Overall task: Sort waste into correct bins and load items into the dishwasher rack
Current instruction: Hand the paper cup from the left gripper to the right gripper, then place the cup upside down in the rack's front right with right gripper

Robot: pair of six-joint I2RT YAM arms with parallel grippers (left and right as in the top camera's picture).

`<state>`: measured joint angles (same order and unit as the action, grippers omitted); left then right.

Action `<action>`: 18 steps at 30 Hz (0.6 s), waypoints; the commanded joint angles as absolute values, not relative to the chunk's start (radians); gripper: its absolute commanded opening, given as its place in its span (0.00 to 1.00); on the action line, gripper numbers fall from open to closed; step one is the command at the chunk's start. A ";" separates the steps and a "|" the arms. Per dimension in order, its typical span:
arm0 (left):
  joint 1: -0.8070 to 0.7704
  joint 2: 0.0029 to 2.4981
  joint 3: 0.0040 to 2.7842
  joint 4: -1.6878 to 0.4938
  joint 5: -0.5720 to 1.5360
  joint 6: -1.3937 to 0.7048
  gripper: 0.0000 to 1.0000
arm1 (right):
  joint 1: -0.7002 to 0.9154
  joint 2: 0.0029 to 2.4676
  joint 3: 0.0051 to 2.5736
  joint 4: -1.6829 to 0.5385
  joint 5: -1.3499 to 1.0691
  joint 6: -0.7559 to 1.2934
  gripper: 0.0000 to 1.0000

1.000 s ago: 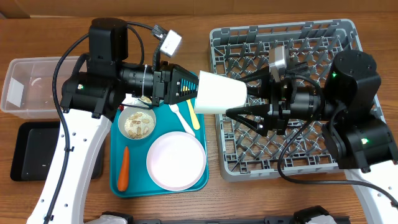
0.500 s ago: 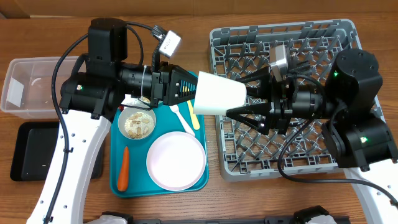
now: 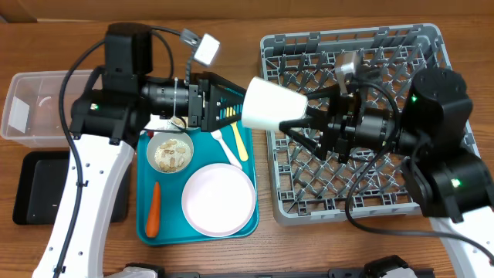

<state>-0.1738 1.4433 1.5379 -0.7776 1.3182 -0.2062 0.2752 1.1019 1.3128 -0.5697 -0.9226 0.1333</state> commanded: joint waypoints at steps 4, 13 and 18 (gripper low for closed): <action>-0.123 1.442 1.555 -0.962 0.836 -0.100 0.98 | 0.272 1.009 1.338 -0.697 -0.466 0.193 0.45; -0.123 1.442 1.555 -1.074 0.594 -0.100 1.00 | 0.260 0.903 1.338 -1.143 0.005 0.405 0.45; -0.123 1.442 1.555 -1.071 0.595 -0.100 1.00 | 0.196 0.908 1.337 -1.412 0.086 0.522 0.49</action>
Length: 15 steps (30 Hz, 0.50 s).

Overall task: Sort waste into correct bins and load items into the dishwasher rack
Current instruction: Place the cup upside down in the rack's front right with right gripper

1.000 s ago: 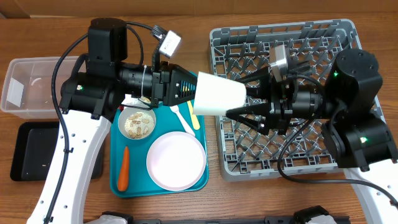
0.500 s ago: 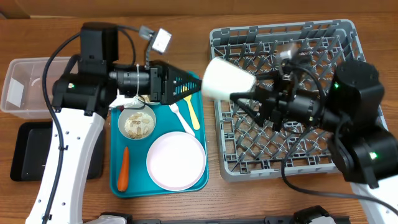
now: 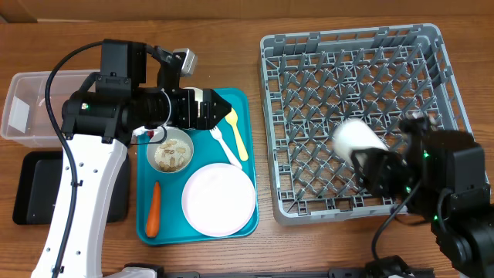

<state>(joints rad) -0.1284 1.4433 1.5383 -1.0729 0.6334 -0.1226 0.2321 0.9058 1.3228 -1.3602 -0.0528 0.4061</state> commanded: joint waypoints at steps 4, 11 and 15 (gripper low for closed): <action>-0.125 1.442 1.555 -1.069 0.595 -0.101 1.00 | 0.121 0.934 1.337 -1.523 0.098 0.529 0.50; -0.125 1.442 1.555 -1.082 0.595 -0.101 1.00 | -0.004 1.050 1.335 -1.581 0.086 0.495 0.50; -0.125 1.442 1.555 -1.088 0.595 -0.101 1.00 | -0.009 1.158 1.335 -1.586 0.024 0.413 0.50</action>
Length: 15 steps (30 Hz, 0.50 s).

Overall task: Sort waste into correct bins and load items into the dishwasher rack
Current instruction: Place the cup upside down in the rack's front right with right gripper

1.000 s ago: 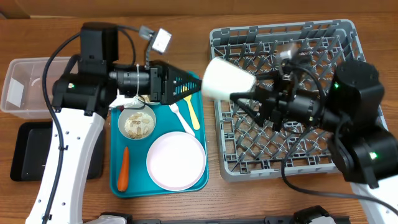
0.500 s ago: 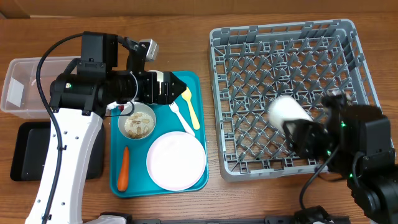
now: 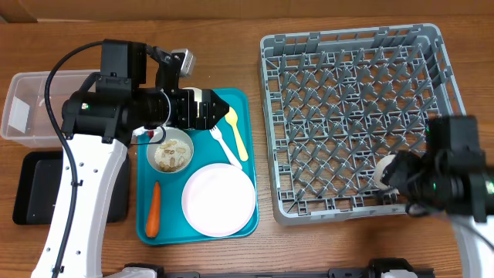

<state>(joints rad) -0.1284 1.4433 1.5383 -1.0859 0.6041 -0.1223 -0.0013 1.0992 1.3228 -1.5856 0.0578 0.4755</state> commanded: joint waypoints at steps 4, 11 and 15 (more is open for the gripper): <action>-0.125 1.442 1.555 -1.089 0.595 -0.101 1.00 | -0.009 1.267 1.334 -1.596 0.025 0.388 0.50; -0.125 1.442 1.555 -1.096 0.595 -0.100 1.00 | -0.009 1.346 1.274 -1.574 0.024 0.387 0.50; -0.125 1.442 1.555 -1.094 0.594 -0.100 1.00 | -0.009 1.346 1.220 -1.520 0.024 0.384 0.52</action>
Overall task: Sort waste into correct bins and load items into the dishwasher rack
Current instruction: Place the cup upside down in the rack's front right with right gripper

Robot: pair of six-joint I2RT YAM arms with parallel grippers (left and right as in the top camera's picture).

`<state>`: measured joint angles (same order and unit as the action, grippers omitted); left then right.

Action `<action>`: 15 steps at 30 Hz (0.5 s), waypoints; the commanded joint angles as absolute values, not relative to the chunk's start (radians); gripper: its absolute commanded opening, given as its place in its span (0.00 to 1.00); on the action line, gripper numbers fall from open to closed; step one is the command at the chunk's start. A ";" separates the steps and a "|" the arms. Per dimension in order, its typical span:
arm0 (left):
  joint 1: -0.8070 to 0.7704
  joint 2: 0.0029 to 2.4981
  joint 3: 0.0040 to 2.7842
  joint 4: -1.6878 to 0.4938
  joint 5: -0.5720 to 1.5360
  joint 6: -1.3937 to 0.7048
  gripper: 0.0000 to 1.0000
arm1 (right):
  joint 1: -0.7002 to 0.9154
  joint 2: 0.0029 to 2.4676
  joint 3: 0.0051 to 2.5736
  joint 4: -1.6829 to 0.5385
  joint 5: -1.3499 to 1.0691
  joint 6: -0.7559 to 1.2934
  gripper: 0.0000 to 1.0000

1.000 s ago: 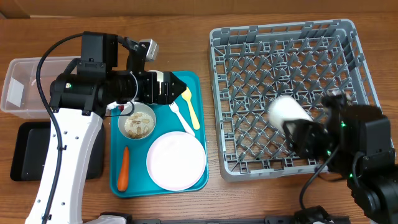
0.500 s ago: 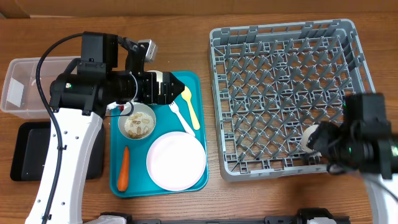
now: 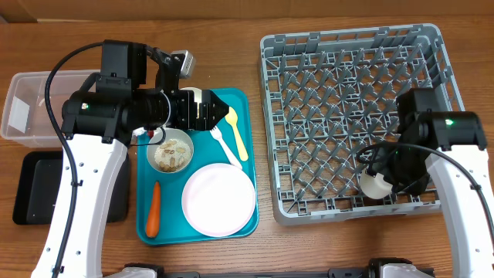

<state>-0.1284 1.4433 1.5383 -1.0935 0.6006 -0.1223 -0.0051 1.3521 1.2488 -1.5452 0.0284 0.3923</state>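
Note:
A white cup (image 3: 375, 184) sits low in the front right corner of the grey dishwasher rack (image 3: 309, 54). My right gripper (image 3: 390, 171) reaches down to it from the right, and its fingers appear shut on the cup, partly hidden under the wrist. My left gripper (image 3: 225, 110) hovers over the far end of the teal tray (image 3: 245, 224), pointing right with nothing visible in it; its jaws cannot be made out. On the tray lie a bowl of food scraps (image 3: 171, 153), a white plate (image 3: 218, 199), a carrot (image 3: 153, 208), a white fork (image 3: 224, 143) and a yellow spoon (image 3: 240, 137).
A clear plastic bin (image 3: 27, 104) stands at the far left, with a black bin (image 3: 35, 193) in front of it. The rack holds nothing but the cup. Cables hang from both arms.
The right wrist has turned and moved back over the rack. The cup has shifted slightly left and forward in the front right corner. The left arm has not moved.
First my right gripper held the cup on its side at the rack's left edge, close to my left gripper. Then the left arm was drawn back over the tray and the cup was over the rack's middle right. Later it was at the front right corner, where it is now.

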 commanded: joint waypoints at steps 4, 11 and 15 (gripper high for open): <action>-0.125 1.442 1.555 -1.092 0.594 -0.100 1.00 | -0.009 1.346 1.201 -1.472 0.014 0.384 0.62; -0.125 1.442 1.555 -1.119 0.594 -0.100 1.00 | -0.009 1.330 1.248 -1.493 -0.020 0.344 1.00; -0.125 1.442 1.555 -1.123 0.594 -0.100 1.00 | -0.006 1.296 1.332 -1.514 -0.021 0.343 1.00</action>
<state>-0.1284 1.4433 1.5383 -1.1175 0.5999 -0.1223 -0.0059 1.3457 1.2427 -1.5070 -0.0132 0.3527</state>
